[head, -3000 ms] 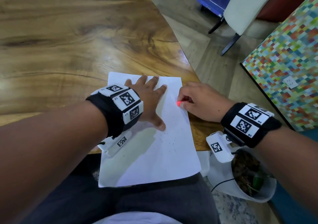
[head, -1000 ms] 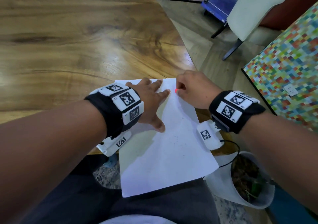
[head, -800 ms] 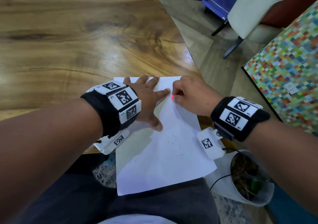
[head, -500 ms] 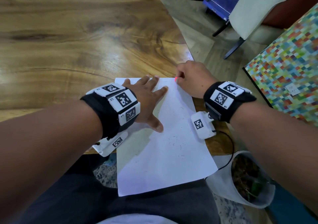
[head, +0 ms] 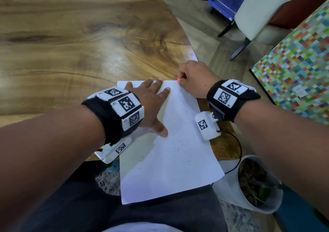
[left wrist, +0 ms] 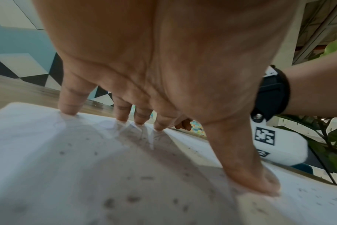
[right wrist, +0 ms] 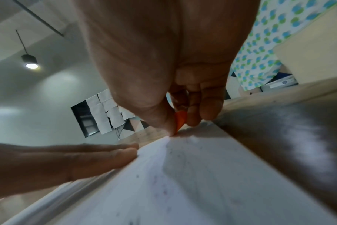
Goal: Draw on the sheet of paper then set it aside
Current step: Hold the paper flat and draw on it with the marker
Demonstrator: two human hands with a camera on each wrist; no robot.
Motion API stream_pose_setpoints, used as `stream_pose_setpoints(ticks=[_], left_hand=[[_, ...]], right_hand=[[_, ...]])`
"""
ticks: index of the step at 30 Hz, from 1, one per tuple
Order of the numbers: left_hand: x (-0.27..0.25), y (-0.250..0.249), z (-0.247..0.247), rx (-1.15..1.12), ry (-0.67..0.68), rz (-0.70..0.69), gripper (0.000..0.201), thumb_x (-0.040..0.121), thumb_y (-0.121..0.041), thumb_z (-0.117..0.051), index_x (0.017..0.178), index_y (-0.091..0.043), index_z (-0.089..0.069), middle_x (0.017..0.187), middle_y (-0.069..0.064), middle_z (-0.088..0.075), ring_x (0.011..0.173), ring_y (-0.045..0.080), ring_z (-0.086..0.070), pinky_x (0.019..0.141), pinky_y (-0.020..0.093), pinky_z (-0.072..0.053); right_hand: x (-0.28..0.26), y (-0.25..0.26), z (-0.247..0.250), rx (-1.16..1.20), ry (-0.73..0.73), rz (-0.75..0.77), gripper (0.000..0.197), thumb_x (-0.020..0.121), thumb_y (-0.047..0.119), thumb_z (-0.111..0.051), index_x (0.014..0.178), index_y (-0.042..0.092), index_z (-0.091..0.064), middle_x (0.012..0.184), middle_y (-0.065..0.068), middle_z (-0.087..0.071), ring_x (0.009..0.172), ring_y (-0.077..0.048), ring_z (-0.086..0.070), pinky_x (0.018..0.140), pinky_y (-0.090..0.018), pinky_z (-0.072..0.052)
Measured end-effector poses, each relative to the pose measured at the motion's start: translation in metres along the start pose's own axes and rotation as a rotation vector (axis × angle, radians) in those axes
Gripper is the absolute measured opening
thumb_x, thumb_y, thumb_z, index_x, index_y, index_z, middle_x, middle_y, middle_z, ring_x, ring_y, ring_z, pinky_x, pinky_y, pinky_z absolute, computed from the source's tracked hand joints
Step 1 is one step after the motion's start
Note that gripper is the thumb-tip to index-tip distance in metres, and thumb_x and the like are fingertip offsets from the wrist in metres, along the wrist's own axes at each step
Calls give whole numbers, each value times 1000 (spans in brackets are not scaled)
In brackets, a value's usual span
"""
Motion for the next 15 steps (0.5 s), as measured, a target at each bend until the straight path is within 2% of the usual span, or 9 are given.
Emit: stream_pose_setpoints(ticks=[2, 4, 5, 7, 10, 13, 15], left_hand=[[-1, 0, 0, -5, -5, 7, 140, 62, -88, -66, 161, -24, 9, 169, 0, 21, 156, 23, 12, 119, 67, -16], [-1, 0, 0, -6, -5, 12, 140, 62, -88, -66, 161, -24, 9, 169, 0, 21, 156, 23, 12, 119, 67, -16], [-1, 0, 0, -7, -6, 10, 140, 62, -88, -66, 161, -24, 9, 169, 0, 20, 156, 23, 12, 118, 68, -16], [0, 1, -2, -7, -15, 7, 140, 61, -89, -66, 161, -25, 8, 169, -1, 19, 156, 23, 11, 117, 68, -17], [0, 1, -1, 2, -14, 8, 139, 62, -89, -66, 161, -25, 8, 169, -1, 19, 156, 23, 10, 115, 69, -17], [-2, -1, 0, 10, -14, 11, 139, 62, -89, -65, 161, -25, 8, 169, -1, 19, 156, 23, 10, 115, 70, -18], [-3, -1, 0, 11, -13, 14, 139, 62, -89, -65, 161, -25, 8, 169, -1, 19, 157, 24, 10, 116, 70, -19]], right_hand=[[-11, 2, -4, 1, 25, 35, 11, 92, 21, -55, 89, 15, -64, 91, 1, -56, 84, -12, -44, 108, -42, -34], [-28, 9, -11, 26, 54, 133, 8, 88, 24, -57, 85, 20, -62, 88, 5, -52, 83, -16, -50, 91, -38, -44], [-37, 15, -15, 39, 87, 186, 7, 87, 24, -57, 84, 20, -62, 85, 6, -49, 82, -17, -51, 82, -34, -44], [-48, 22, -19, 45, 160, 250, 6, 87, 22, -58, 84, 19, -62, 82, 7, -45, 79, -18, -49, 73, -31, -40], [-35, 17, -16, 10, 118, 233, 7, 88, 21, -57, 85, 18, -63, 85, 6, -47, 84, -19, -52, 78, -33, -43], [-10, 2, -10, 14, 70, 92, 7, 92, 22, -57, 88, 19, -62, 94, 2, -51, 90, -19, -50, 88, -32, -40], [-4, 0, -10, -2, 71, 75, 8, 92, 22, -56, 85, 22, -59, 95, 2, -50, 89, -16, -47, 96, -35, -39]])
Point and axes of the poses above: each hand's wrist, its own x-axis towards the middle knuckle, its own z-axis out of the back of the hand, y = z × x, the point moved 2 cm from there along x, towards the middle knuckle
